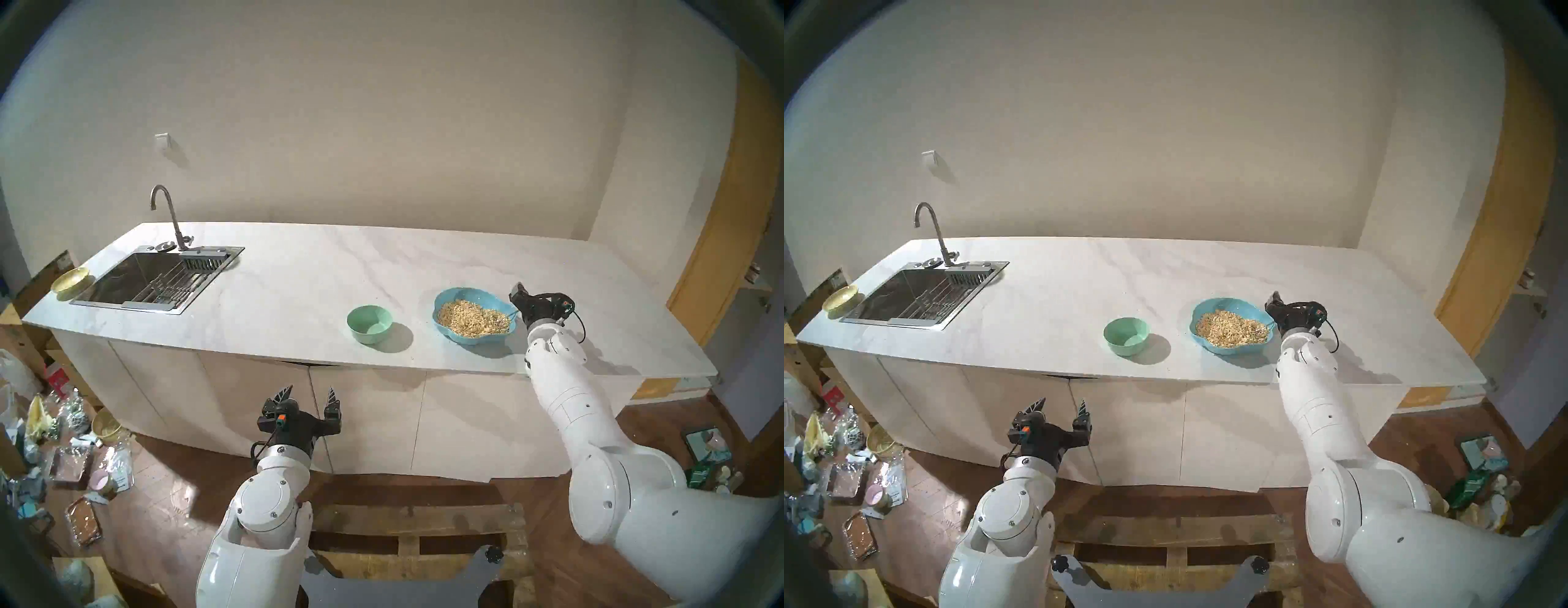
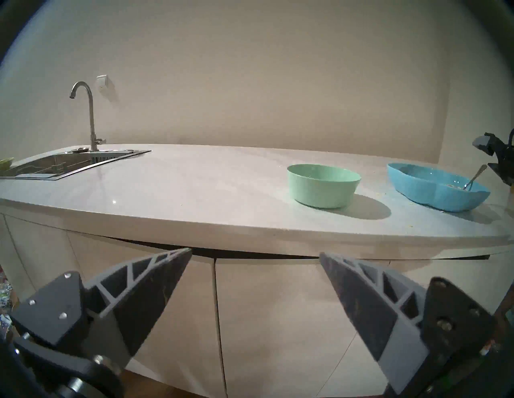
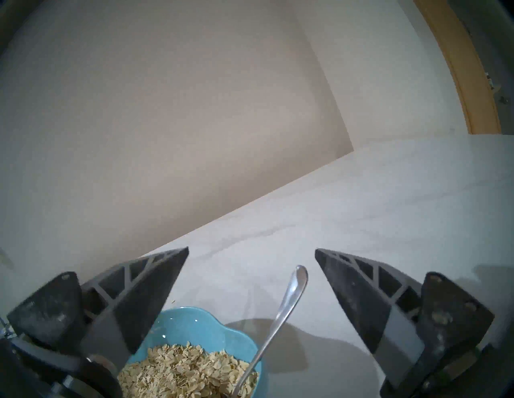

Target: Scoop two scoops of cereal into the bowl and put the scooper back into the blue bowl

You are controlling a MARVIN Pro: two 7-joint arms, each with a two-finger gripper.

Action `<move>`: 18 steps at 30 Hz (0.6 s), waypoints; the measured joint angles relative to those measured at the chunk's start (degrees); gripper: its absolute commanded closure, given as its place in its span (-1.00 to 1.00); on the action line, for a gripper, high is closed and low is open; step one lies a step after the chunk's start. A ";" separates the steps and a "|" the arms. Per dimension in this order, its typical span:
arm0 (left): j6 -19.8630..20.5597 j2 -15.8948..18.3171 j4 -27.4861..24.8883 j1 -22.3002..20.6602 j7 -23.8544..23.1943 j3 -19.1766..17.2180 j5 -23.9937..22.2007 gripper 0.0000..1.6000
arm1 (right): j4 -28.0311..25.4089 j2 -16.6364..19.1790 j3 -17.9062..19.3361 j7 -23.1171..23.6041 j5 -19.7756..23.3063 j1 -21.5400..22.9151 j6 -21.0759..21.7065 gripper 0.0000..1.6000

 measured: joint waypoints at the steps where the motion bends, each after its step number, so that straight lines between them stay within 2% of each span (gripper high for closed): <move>1: 0.00 0.00 0.00 0.00 0.00 0.00 0.00 -1.00 | 0.61 0.06 0.07 0.20 0.03 0.19 -0.24 -1.00; 18: 0.00 0.00 0.01 0.00 0.01 0.00 0.00 -1.00 | 8.39 1.04 0.85 2.38 0.59 3.73 -2.68 -1.00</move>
